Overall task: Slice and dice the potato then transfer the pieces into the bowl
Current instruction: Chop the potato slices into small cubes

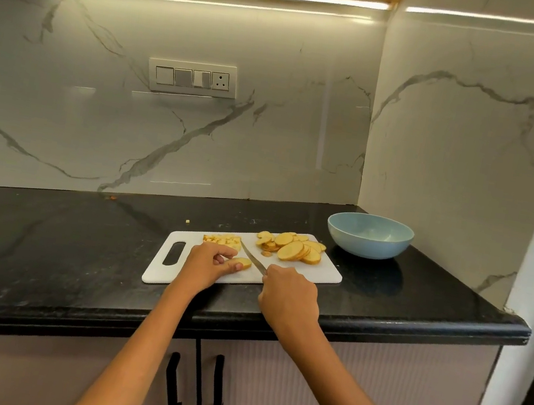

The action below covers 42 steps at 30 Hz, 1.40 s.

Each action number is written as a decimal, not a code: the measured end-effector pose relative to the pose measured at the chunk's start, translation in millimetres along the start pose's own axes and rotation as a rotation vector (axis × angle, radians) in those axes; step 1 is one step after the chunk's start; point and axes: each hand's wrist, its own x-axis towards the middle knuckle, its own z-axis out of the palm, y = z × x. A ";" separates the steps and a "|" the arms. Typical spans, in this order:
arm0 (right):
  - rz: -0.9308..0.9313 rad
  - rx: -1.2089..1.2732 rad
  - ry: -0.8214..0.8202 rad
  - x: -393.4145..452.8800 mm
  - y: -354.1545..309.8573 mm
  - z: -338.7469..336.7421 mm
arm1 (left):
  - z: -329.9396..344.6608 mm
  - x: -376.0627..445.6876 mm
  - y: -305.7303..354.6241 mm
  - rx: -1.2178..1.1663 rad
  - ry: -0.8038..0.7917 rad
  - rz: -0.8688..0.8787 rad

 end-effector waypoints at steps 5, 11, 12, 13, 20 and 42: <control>-0.012 0.008 -0.022 -3.7 -2.7 -3.0 | -0.2 -0.8 0.4 0.023 -0.022 0.024; -0.026 -0.020 -0.019 -4.1 -5.9 -3.8 | 0.7 -0.5 0.9 0.012 -0.007 0.033; -0.034 -0.034 -0.017 -3.8 -7.4 -2.9 | 0.7 0.1 0.9 0.007 -0.001 0.031; -0.041 -0.050 -0.015 -3.1 -9.5 -2.1 | 0.5 0.6 1.3 0.001 0.002 0.027; -0.071 -0.101 -0.028 7.6 -19.0 -1.9 | -1.7 2.5 4.2 0.013 0.001 0.013; 0.002 -0.012 -0.014 -3.5 -6.4 0.3 | 0.0 -0.4 -0.6 -0.079 0.100 -0.046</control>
